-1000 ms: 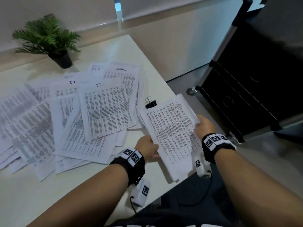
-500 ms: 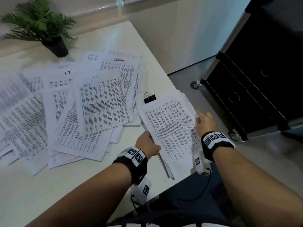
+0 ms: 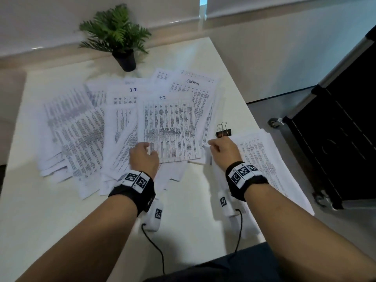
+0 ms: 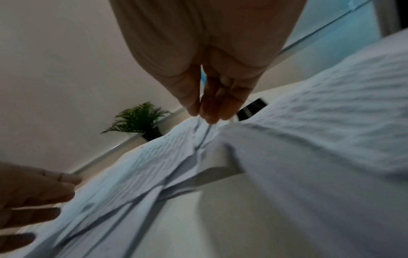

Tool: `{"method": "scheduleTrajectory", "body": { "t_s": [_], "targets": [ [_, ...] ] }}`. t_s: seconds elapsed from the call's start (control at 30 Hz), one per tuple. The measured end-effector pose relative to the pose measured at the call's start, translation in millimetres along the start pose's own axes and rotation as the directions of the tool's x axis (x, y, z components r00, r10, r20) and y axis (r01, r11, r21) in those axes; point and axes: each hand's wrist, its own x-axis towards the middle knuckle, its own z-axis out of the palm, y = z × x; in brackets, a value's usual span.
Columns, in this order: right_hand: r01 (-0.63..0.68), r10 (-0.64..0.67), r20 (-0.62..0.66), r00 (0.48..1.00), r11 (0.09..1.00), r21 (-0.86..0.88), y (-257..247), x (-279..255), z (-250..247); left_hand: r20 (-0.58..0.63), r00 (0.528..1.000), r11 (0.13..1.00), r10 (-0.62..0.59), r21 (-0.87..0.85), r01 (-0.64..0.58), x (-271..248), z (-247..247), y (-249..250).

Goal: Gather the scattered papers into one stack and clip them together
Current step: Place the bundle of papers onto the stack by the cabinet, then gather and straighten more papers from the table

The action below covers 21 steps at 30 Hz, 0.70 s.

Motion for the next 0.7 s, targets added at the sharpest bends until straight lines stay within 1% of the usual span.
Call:
{"method": "scheduleTrajectory", "body": {
  "t_s": [0.07,0.13,0.17,0.2,0.27,0.3,0.37,0.43,0.5,0.57,0.63,0.7],
  "targets": [
    [-0.007,0.008,-0.008,1.000,0.999,0.049,-25.9,14.2,19.9,-0.066,0.995,0.982,-0.072,0.169,0.082,30.1,-26.5,-24.3],
    [-0.044,0.049,-0.047,0.998,0.993,0.110,-43.3,26.7,38.9,-0.060,0.990,0.942,-0.127,0.306,0.140,52.1,-49.2,-45.0],
    [-0.070,0.079,-0.068,0.995,0.990,0.122,-48.6,33.1,48.1,-0.048,0.988,0.930,-0.148,0.334,0.156,60.0,-58.0,-53.3],
    [-0.109,0.119,-0.083,0.989,0.988,0.112,-51.5,39.1,55.9,-0.032,0.985,0.927,-0.168,0.336,0.169,67.8,-63.1,-62.3],
    [-0.218,0.221,-0.096,0.970,0.975,0.042,-54.0,49.5,67.0,0.013,0.984,0.947,-0.176,0.275,0.166,76.5,-70.6,-71.2],
    [-0.264,0.264,-0.093,0.960,0.964,0.002,-55.2,53.5,71.1,0.041,0.986,0.965,-0.161,0.217,0.148,79.7,-73.5,-73.6],
    [-0.298,0.294,-0.066,0.954,0.952,-0.067,-58.0,59.2,77.1,0.098,0.989,0.988,-0.107,0.125,0.095,82.9,-77.7,-72.5],
    [-0.278,0.278,-0.022,0.960,0.949,-0.146,-62.2,61.2,82.5,0.132,0.989,0.989,-0.072,0.139,0.053,83.2,-81.9,-71.8],
    [-0.242,0.248,0.006,0.969,0.947,-0.213,-67.4,61.0,87.3,0.123,0.990,0.987,-0.071,0.153,0.051,78.8,-87.3,-76.2],
    [-0.224,0.236,0.024,0.971,0.946,-0.233,-74.0,57.8,93.6,0.116,0.987,0.989,-0.109,0.113,0.096,73.4,-95.7,-89.8],
    [-0.185,0.197,0.028,0.980,0.954,-0.237,-82.7,52.3,101.3,0.109,0.985,0.988,-0.136,0.091,0.127,66.9,-107.2,-104.9],
    [-0.149,0.162,0.034,0.986,0.961,-0.233,-92.6,46.6,107.9,0.084,0.989,0.991,-0.119,0.065,0.114,57.8,-118.5,-118.6]
  ]
}}
